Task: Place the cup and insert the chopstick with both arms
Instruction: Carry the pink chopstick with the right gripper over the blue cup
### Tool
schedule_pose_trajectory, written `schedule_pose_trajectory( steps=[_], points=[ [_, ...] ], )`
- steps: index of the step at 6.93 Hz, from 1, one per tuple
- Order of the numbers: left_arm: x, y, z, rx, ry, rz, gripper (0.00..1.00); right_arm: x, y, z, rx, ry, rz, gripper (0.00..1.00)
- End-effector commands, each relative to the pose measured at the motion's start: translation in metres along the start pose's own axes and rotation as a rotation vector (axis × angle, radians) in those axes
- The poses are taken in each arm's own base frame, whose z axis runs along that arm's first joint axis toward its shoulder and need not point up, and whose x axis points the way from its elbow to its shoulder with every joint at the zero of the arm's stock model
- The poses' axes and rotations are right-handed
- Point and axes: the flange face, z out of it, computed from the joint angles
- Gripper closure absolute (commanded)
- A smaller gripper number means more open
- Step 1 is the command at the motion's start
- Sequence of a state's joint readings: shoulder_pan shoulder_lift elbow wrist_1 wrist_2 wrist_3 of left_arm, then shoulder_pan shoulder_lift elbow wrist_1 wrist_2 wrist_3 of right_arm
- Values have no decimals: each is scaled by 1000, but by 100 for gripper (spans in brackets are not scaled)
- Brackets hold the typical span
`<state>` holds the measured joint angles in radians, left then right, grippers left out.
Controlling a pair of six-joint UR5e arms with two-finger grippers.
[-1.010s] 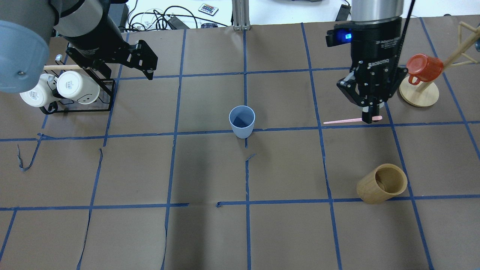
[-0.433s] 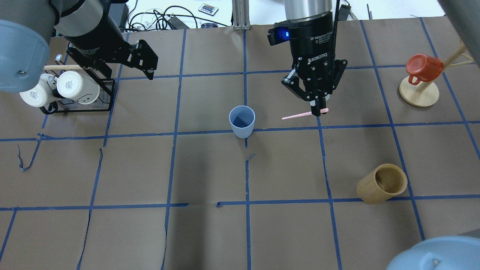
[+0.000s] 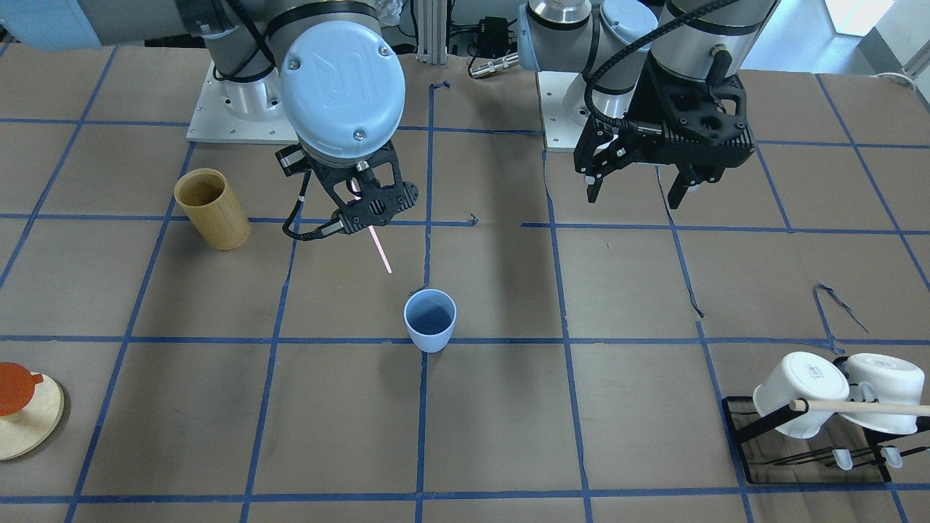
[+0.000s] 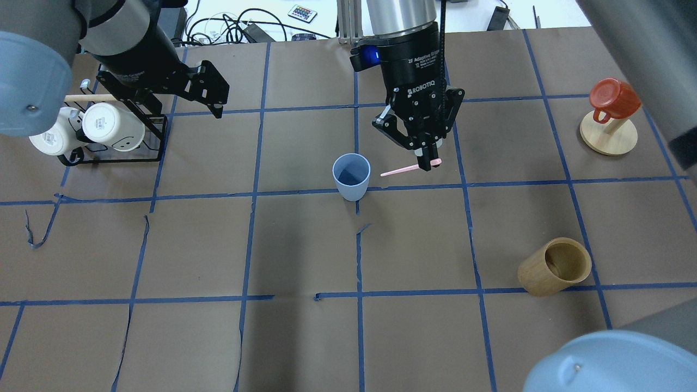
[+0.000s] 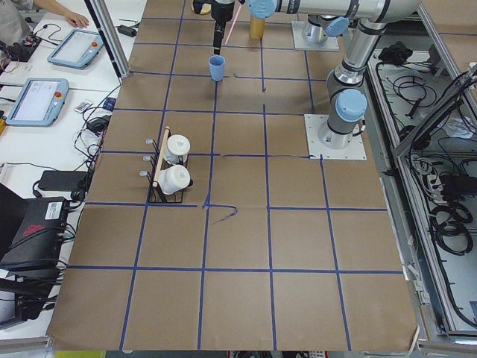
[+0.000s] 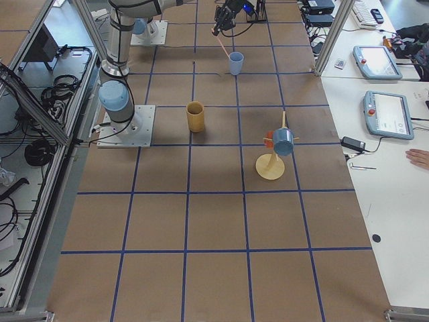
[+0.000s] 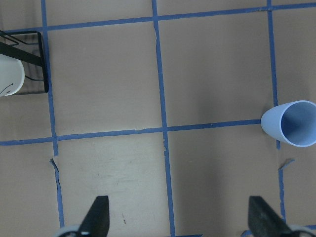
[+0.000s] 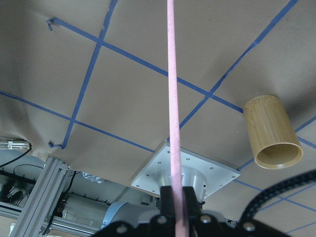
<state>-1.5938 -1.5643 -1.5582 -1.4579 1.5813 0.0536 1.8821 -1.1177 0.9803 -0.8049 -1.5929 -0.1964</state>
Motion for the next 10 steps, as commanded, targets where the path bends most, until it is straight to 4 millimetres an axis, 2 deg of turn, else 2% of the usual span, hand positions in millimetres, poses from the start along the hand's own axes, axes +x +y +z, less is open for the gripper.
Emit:
schedule_pose_trajectory(
  steps=[1, 3, 5, 8, 10],
  points=[
    [1, -1, 1, -4, 9, 0, 0, -19, -16, -1, 10, -38, -21, 87],
    [1, 0, 1, -4, 8, 0, 0, -16, -38, 7, -1, -52, -19, 87],
    [1, 0, 1, -4, 9, 0, 0, -15, -46, 8, 11, -50, -20, 86],
    [1, 0, 1, -4, 9, 0, 0, -12, -48, 9, 7, -32, -20, 85],
    [1, -1, 2, -6, 9, -1, 0, -11, -60, 12, 21, -39, -20, 84]
  ],
)
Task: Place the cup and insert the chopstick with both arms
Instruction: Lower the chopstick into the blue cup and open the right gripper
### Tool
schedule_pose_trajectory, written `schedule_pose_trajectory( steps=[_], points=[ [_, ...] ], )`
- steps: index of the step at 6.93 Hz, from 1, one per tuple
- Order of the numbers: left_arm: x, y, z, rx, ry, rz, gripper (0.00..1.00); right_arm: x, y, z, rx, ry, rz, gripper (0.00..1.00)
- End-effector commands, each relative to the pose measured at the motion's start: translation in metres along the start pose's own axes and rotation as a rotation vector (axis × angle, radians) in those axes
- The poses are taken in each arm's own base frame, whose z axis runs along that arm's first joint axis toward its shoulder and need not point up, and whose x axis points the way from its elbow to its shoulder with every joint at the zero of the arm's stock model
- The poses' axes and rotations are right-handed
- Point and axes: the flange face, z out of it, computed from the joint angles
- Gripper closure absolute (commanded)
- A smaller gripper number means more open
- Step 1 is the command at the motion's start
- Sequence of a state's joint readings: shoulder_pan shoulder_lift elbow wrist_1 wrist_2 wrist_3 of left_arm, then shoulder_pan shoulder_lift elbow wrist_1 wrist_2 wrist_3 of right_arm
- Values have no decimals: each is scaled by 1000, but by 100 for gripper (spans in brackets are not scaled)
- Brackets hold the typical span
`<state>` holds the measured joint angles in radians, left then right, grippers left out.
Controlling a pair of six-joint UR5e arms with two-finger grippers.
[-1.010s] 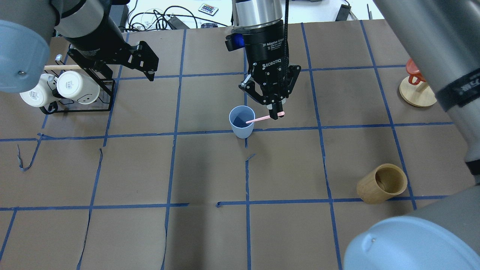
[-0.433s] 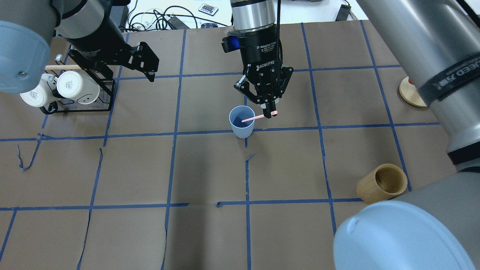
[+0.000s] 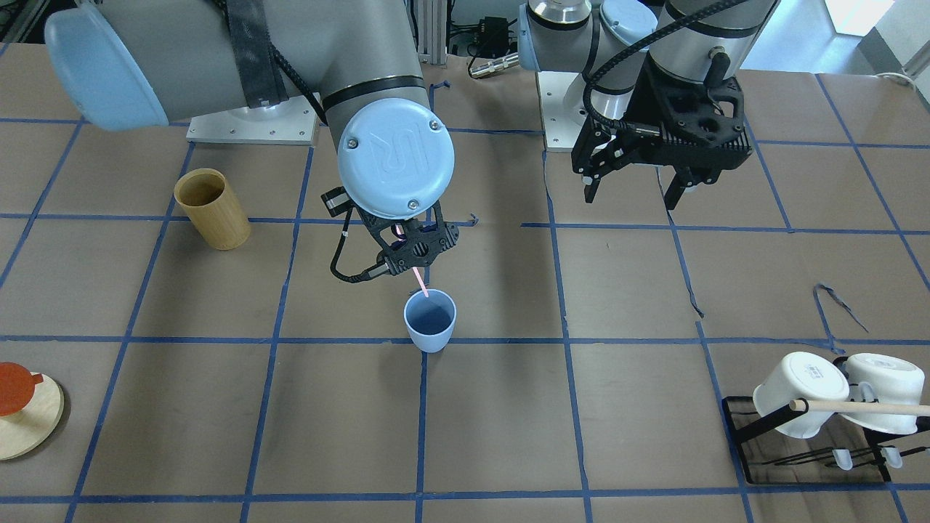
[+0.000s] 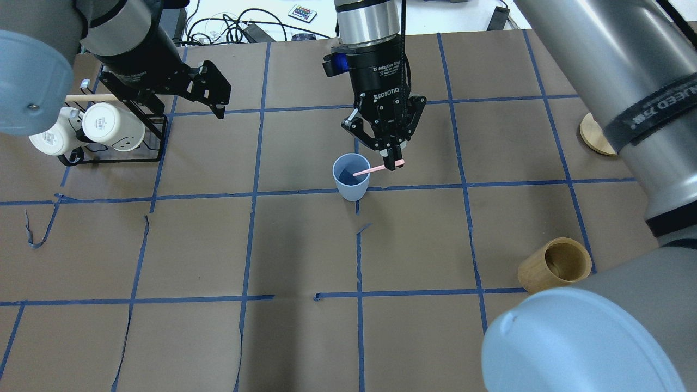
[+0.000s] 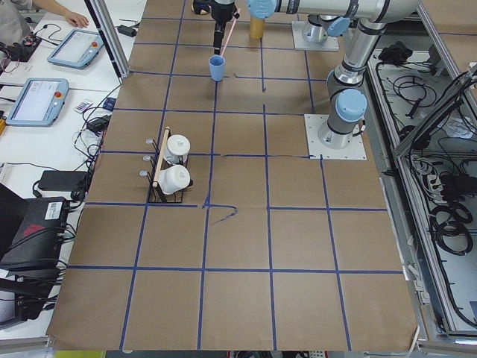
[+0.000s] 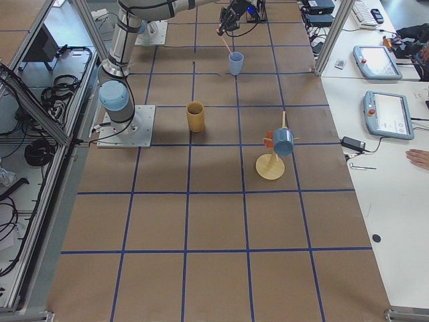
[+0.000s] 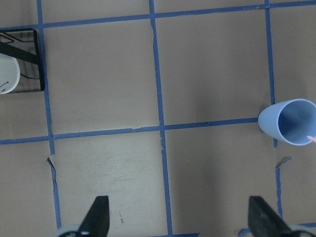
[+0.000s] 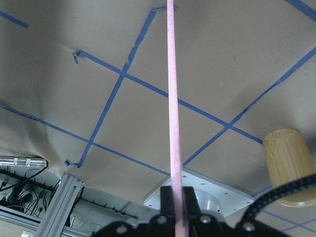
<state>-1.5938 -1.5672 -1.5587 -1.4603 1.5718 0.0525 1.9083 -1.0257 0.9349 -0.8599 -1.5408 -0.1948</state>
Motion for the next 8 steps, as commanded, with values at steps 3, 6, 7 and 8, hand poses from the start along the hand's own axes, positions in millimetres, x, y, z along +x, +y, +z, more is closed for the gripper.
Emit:
schedule_pose_trajectory(
  steps=[3, 6, 7, 8],
  points=[
    [0, 0, 0, 0, -1, 0, 0, 2, -16, 3, 28, -6, -2, 78],
    [1, 1, 1, -2, 3, 1, 0, 0, -23, 5, 39, -40, -2, 72],
    [1, 1, 0, 0, 1, 1, 0, -1, -18, 2, 49, -41, 8, 48],
    [1, 0, 1, -2, 3, 1, 0, -6, 5, -12, 85, -38, 88, 0]
  ],
)
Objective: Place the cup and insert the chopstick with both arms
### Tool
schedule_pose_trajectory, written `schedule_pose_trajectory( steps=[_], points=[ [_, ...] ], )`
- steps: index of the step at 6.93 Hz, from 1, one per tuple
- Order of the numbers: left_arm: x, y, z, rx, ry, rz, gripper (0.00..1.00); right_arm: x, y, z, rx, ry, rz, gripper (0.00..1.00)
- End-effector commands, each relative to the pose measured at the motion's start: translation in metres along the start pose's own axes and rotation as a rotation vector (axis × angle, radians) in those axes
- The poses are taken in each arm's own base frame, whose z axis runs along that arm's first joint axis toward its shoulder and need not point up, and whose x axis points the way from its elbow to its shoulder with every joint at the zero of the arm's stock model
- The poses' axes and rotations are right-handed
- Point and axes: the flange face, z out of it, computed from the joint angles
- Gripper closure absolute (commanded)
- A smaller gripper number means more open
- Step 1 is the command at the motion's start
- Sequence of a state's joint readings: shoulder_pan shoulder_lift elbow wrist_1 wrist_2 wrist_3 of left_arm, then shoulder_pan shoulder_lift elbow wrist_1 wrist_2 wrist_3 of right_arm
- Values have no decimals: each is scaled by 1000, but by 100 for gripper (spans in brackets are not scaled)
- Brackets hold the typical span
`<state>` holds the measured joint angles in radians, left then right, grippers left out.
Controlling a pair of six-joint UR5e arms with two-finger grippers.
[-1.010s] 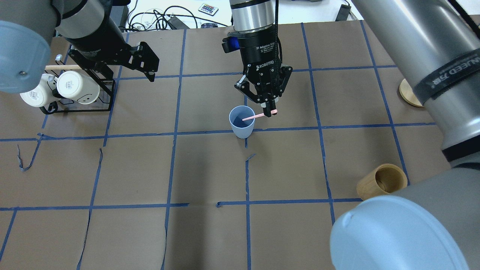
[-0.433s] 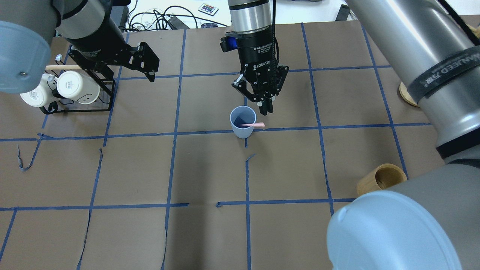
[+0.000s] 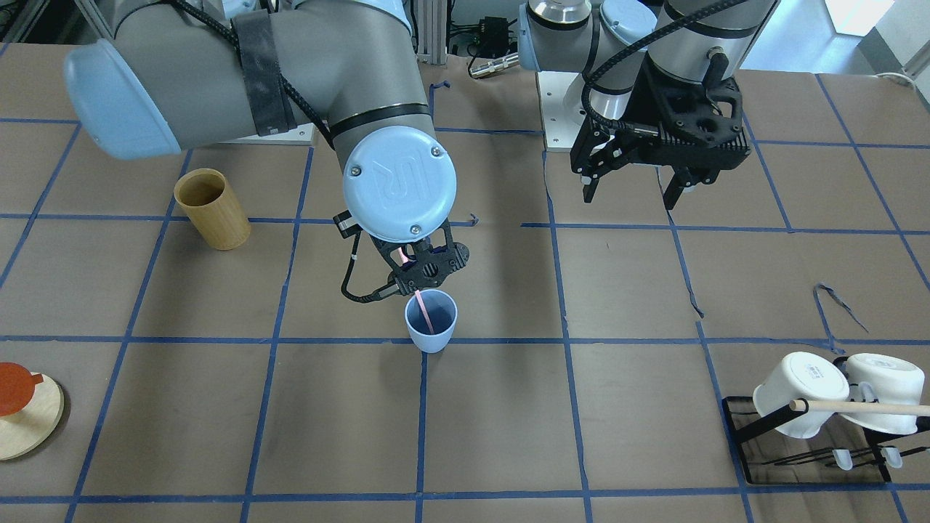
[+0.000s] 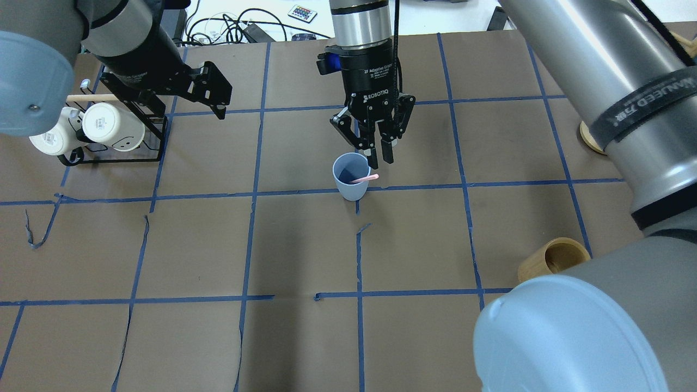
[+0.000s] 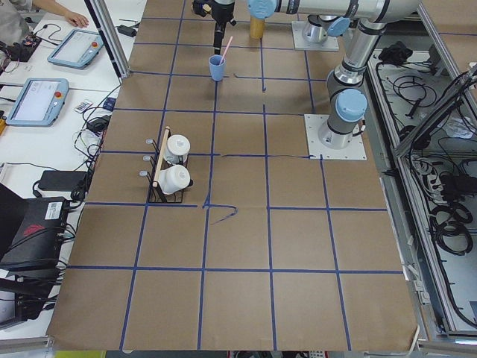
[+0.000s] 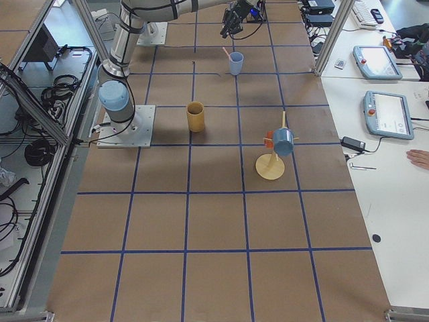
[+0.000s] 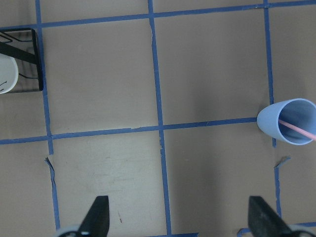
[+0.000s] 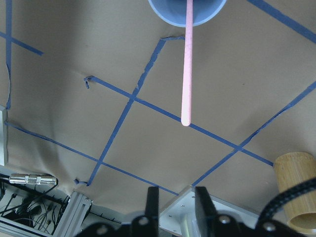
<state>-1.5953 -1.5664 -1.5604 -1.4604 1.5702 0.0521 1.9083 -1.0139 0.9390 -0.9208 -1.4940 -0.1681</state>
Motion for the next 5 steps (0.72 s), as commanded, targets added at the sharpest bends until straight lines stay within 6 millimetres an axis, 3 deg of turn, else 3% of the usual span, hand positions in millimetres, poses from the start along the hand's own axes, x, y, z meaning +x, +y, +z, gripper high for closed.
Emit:
schedule_pose_trajectory(
  steps=[1, 2, 4, 5],
  points=[
    [-1, 0, -1, 2, -10, 6, 0, -8, 55, -35, 102, 18, 89, 0],
    [-1, -2, 0, 0, -10, 6, 0, 4, 68, -50, 169, 48, 98, 0],
    [-1, -3, -3, 6, -6, 5, 0, 75, 71, -71, 405, 151, 199, 0],
    [-2, -3, -4, 8, -9, 3, 0, 113, 86, -72, 489, 141, 269, 0]
  ],
)
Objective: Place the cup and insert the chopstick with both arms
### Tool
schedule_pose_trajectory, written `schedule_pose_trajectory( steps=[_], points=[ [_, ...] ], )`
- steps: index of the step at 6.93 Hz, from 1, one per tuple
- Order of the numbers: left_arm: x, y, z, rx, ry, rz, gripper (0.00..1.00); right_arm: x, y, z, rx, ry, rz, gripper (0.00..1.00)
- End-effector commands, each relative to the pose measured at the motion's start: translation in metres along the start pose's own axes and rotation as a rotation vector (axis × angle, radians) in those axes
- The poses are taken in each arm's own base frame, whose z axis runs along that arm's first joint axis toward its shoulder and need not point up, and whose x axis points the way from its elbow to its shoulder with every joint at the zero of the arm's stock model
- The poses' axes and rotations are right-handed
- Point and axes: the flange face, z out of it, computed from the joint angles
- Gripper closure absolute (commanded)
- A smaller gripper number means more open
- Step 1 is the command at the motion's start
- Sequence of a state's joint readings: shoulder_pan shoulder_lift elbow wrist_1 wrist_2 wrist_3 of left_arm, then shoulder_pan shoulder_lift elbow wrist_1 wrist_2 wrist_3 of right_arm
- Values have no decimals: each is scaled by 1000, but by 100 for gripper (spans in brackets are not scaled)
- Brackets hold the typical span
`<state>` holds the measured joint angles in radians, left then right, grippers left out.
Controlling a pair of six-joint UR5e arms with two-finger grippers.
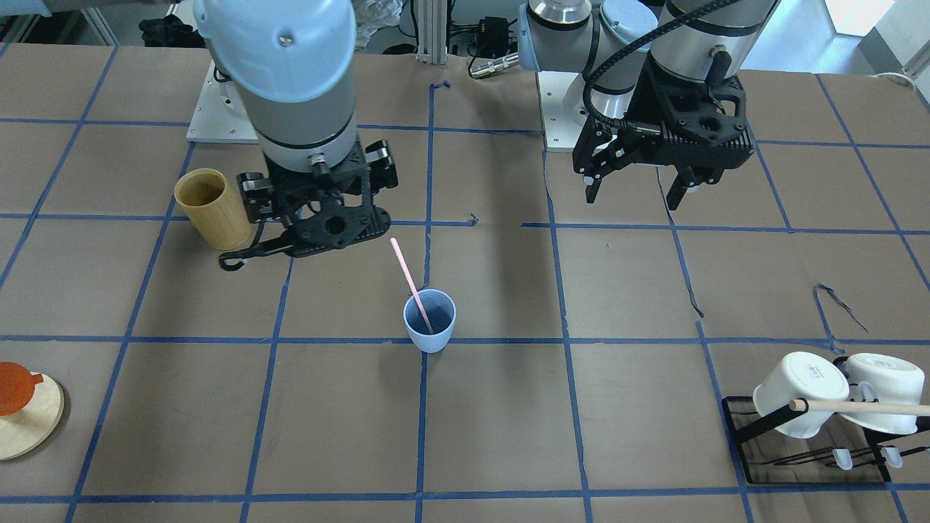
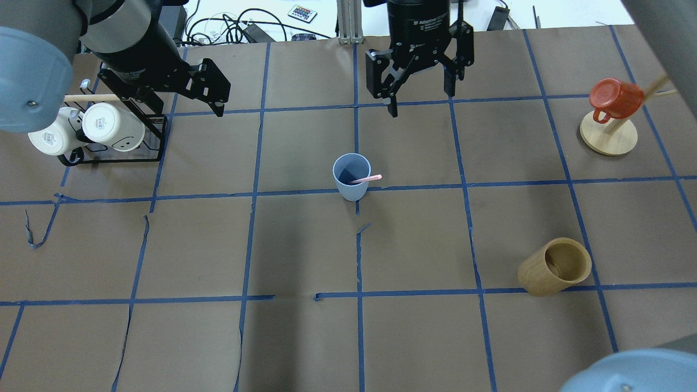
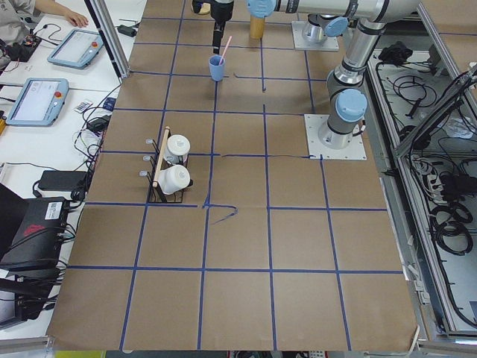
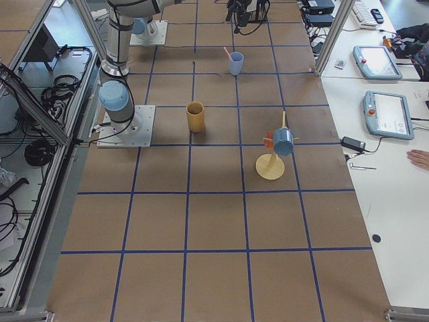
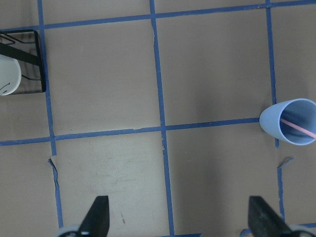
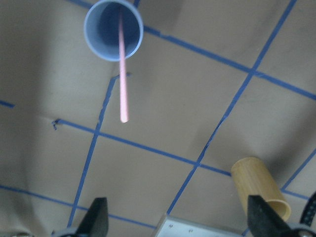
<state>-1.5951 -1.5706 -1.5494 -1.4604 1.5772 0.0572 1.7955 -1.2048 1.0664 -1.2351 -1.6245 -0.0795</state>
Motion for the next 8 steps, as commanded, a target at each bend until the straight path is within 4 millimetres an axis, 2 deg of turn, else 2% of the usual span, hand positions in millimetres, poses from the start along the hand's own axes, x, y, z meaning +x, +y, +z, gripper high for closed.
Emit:
schedule_pose_trajectory(
  steps=[1, 3, 4, 5, 6, 8],
  points=[
    [1, 1, 1, -1, 5, 0, 0, 80, 15, 10, 151, 1, 141, 0],
    [1, 2, 1, -1, 5, -2, 0, 131, 17, 38, 329, 31, 243, 0],
    [1, 1, 0, 0, 3, -2, 0, 138, 30, 45, 346, 32, 266, 0],
    [1, 2, 1, -3, 7, -3, 0, 135, 41, 53, 323, 16, 269, 0],
    [1, 1, 0, 0, 5, -3, 0, 123, 54, 60, 300, -66, 259, 0],
    [1, 2, 1, -1, 7, -3, 0, 113, 76, 61, 204, -118, 254, 0]
  ],
)
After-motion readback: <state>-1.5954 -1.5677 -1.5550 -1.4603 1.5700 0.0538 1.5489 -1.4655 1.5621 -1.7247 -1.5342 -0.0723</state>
